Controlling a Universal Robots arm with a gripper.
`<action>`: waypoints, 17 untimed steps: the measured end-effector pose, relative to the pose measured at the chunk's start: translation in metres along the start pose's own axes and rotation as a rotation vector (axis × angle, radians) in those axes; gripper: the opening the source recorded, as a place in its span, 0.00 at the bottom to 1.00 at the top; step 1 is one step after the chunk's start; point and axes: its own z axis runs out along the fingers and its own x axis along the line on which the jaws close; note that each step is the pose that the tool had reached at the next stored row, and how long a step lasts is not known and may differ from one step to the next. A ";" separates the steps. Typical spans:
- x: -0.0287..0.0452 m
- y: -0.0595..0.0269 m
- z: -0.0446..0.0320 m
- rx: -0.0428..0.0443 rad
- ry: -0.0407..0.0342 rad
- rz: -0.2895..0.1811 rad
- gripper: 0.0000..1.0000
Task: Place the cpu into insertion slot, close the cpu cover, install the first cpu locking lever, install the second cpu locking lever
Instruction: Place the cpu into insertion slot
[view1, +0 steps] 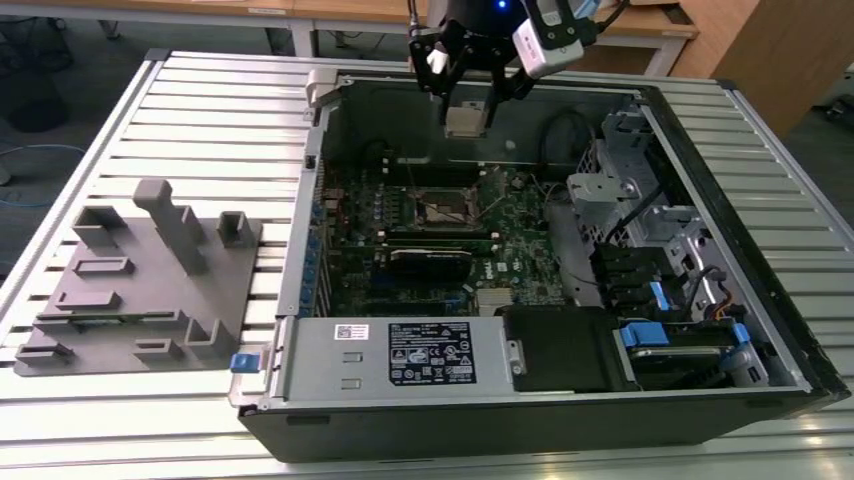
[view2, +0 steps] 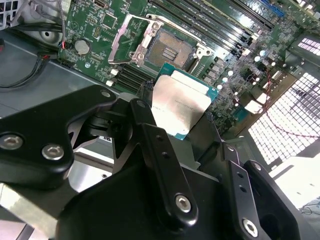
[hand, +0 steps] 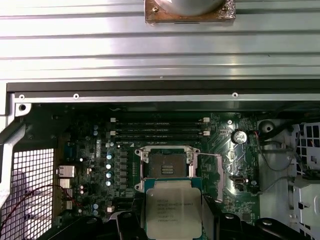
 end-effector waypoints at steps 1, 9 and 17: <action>0.0000 0.0000 0.0004 -0.0002 0.0000 0.000 0.54; -0.0001 -0.0004 0.0040 -0.0003 -0.0001 0.000 0.54; -0.0002 -0.0007 0.0076 -0.0002 0.0000 0.000 0.54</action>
